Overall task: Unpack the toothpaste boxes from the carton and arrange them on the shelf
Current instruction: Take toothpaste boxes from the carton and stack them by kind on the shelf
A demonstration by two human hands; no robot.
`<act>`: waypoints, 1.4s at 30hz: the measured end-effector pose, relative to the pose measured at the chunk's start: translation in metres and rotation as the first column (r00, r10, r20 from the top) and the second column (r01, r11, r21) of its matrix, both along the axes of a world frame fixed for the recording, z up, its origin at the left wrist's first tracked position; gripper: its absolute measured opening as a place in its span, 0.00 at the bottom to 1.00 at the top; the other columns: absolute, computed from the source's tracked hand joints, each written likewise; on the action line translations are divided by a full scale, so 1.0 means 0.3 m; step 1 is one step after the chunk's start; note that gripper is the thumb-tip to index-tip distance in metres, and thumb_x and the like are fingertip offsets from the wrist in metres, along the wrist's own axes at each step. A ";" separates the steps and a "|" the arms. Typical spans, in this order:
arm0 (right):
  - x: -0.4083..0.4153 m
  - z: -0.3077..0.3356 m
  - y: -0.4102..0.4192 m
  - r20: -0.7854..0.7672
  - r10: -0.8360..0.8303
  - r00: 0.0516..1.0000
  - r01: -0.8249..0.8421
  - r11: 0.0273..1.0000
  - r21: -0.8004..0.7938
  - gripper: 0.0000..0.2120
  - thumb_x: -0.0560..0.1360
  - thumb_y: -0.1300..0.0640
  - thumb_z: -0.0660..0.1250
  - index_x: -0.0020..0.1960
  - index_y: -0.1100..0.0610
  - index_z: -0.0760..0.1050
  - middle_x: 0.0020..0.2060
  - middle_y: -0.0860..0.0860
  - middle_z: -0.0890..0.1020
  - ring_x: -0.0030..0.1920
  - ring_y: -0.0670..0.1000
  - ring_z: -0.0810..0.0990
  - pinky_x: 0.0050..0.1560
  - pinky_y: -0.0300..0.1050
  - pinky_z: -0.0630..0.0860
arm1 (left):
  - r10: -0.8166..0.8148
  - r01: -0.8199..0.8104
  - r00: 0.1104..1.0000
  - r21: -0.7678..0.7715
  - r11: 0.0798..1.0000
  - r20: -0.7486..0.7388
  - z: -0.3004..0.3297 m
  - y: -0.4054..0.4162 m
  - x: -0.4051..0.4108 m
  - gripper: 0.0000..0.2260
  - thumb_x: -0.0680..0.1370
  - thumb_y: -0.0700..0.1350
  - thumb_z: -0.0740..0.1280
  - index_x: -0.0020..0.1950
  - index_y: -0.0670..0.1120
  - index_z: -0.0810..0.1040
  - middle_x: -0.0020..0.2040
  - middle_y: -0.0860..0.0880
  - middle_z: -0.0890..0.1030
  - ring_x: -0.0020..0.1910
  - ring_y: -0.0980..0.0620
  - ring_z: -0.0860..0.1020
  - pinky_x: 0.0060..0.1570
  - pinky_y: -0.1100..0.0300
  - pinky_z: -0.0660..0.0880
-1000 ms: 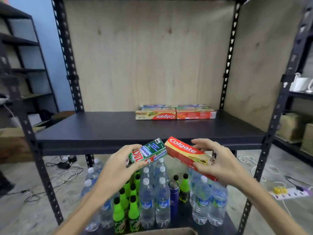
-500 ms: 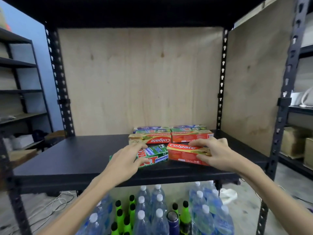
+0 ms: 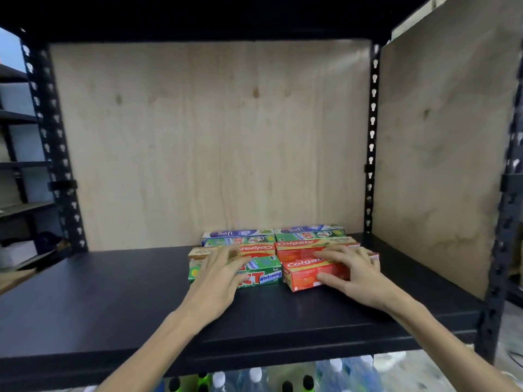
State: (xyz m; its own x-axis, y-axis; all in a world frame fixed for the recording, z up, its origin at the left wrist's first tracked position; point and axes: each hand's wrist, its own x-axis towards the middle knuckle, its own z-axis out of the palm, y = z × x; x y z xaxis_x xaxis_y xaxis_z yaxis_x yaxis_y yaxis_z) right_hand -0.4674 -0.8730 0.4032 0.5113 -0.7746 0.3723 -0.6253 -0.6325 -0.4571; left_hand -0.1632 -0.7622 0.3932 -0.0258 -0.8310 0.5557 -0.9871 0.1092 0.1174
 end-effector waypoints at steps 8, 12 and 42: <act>0.081 -0.013 -0.077 -0.032 -0.155 0.987 0.149 0.979 -0.139 0.26 0.75 0.35 0.66 0.72 0.34 0.66 0.68 0.47 0.64 0.71 0.52 0.58 0.69 0.63 0.62 | 0.062 -0.063 0.998 0.031 0.998 0.028 0.002 -0.058 0.013 0.25 0.80 0.61 0.62 0.75 0.54 0.64 0.70 0.51 0.60 0.72 0.51 0.59 0.73 0.52 0.62; 0.106 -0.021 -0.101 -0.075 -0.206 0.976 0.192 0.968 -0.162 0.29 0.75 0.34 0.64 0.75 0.35 0.62 0.68 0.49 0.63 0.71 0.53 0.58 0.69 0.65 0.63 | 0.094 -0.096 0.995 0.055 0.994 0.030 0.008 -0.087 0.023 0.32 0.79 0.64 0.60 0.79 0.50 0.59 0.73 0.50 0.60 0.73 0.50 0.60 0.74 0.51 0.62; 0.131 -0.037 0.019 -0.073 -0.281 0.957 0.247 0.919 -0.306 0.36 0.74 0.32 0.65 0.77 0.47 0.64 0.70 0.53 0.67 0.71 0.57 0.62 0.69 0.55 0.62 | 0.119 -0.120 0.991 -0.008 0.993 -0.061 0.018 -0.004 -0.016 0.35 0.78 0.65 0.65 0.80 0.51 0.61 0.79 0.51 0.66 0.77 0.51 0.63 0.77 0.54 0.54</act>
State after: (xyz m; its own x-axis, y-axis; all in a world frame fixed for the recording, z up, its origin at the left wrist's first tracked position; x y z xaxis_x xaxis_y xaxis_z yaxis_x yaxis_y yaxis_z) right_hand -0.4282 -0.8673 0.3920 0.3551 -0.7535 0.5533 -0.8247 -0.5312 -0.1942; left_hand -0.1679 -0.7635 0.3985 0.1072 -0.8198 0.5625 -0.9843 -0.0078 0.1763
